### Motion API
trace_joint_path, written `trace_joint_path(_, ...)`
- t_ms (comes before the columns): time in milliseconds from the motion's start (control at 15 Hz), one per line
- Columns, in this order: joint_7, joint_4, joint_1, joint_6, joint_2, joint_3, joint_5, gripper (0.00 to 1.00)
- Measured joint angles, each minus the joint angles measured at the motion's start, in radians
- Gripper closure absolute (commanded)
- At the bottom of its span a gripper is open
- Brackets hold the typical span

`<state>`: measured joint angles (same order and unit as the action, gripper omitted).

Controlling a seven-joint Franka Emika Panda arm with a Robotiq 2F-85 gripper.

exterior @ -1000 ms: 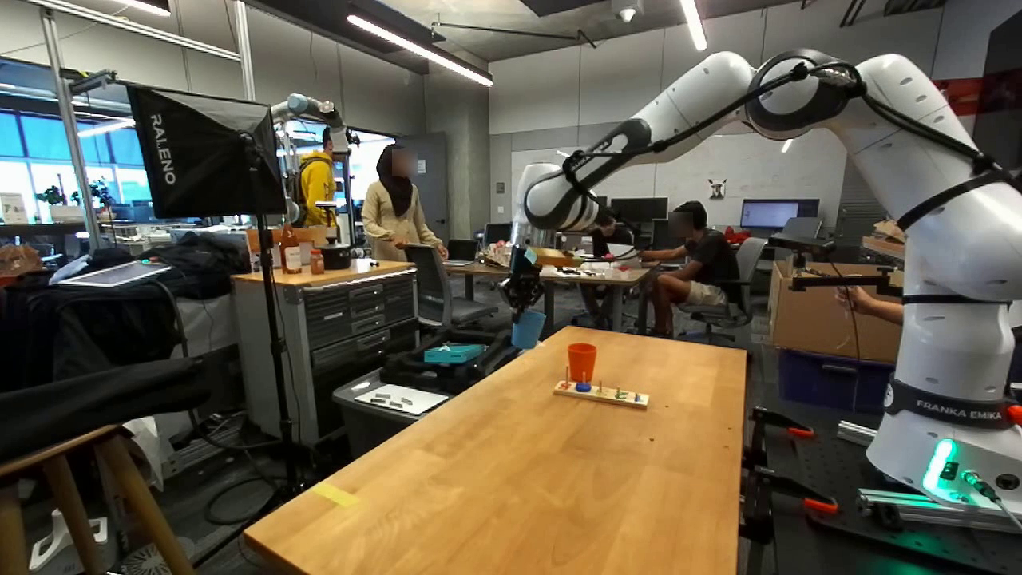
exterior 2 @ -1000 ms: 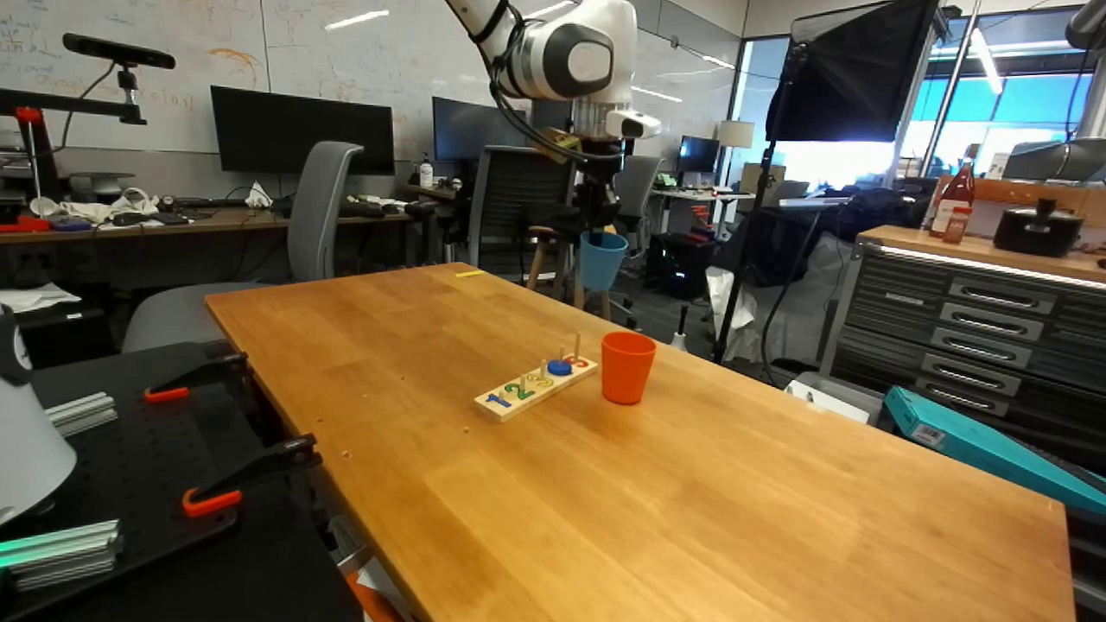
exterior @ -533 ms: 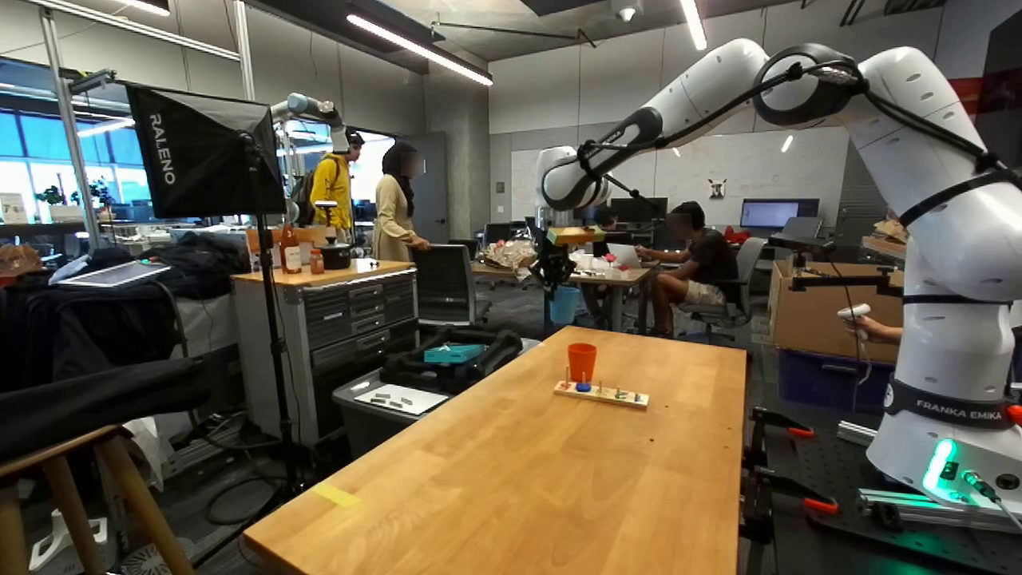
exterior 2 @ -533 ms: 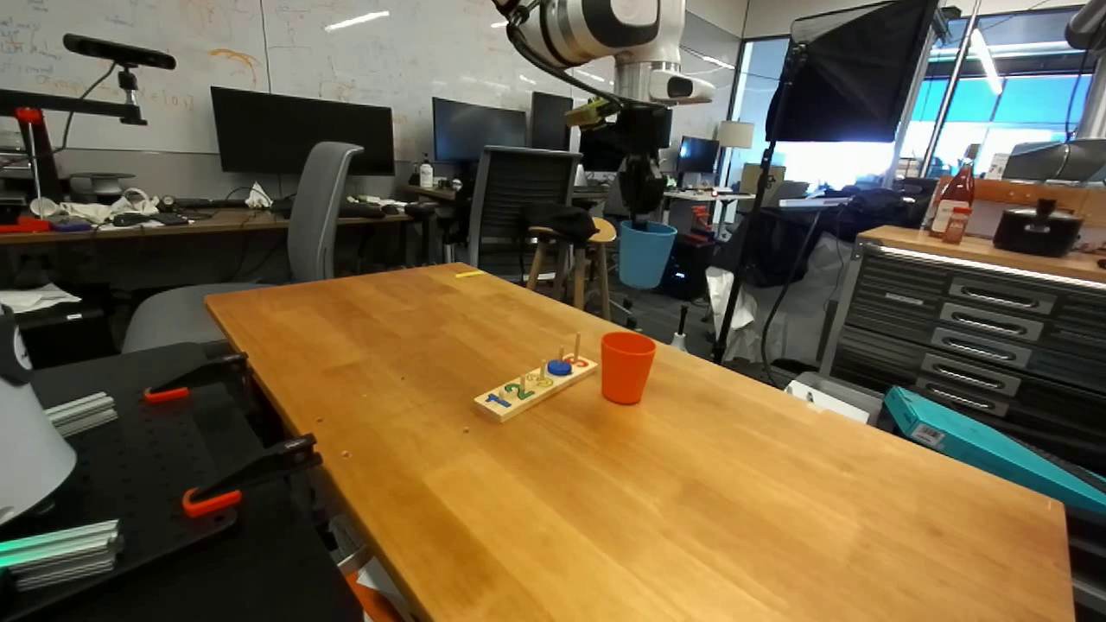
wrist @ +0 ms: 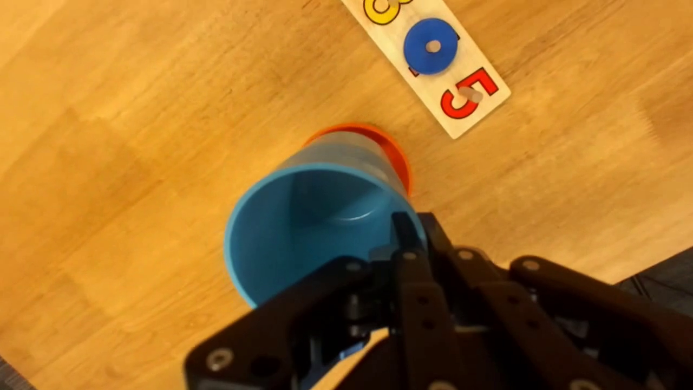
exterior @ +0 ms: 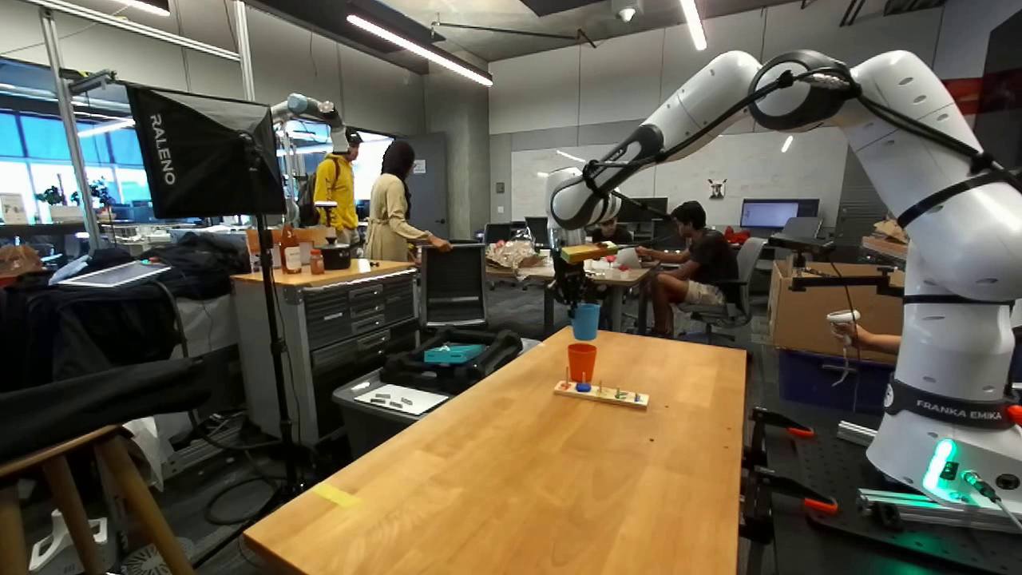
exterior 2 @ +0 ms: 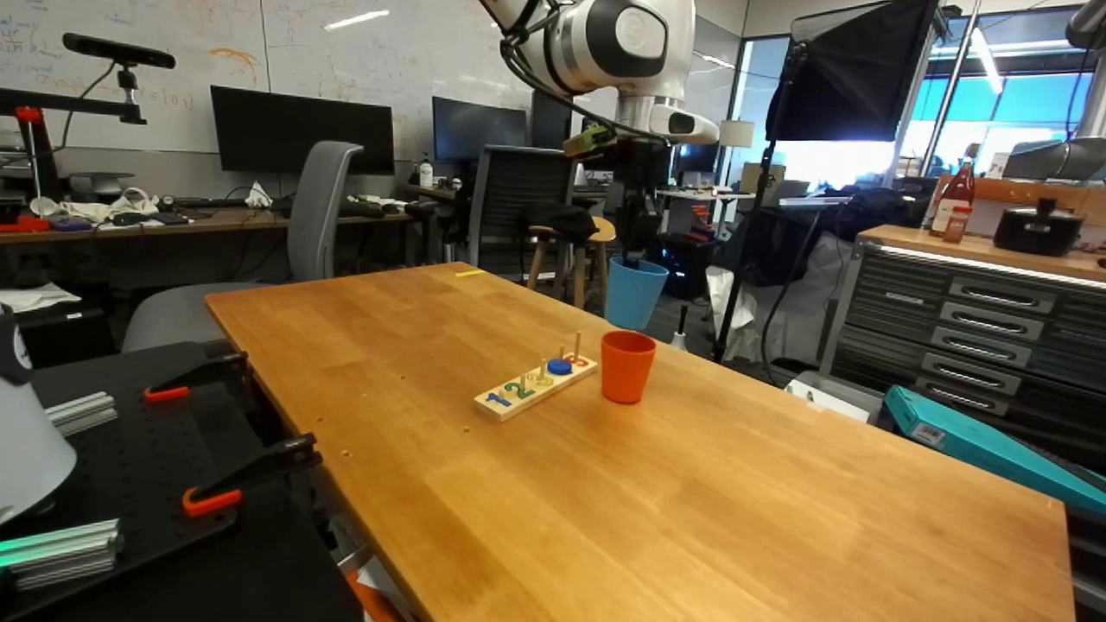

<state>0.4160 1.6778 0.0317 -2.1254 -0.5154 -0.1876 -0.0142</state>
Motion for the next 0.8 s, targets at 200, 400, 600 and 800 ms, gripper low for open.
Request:
trace_joint_path(200, 0.0, 0.01, 0.0, -0.018, -0.01, 0.012, 0.0, 0.96)
trace_joint_path(400, 0.001, 0.01, 0.0, -0.032, -0.016, 0.018, 0.0, 0.96)
trace_joint_path(600, 0.009, 0.01, 0.0, -0.041, -0.016, 0.018, 0.0, 0.96)
trace_joint_path(800, 0.035, 0.008, 0.002, -0.042, -0.016, 0.017, 0.005, 0.96)
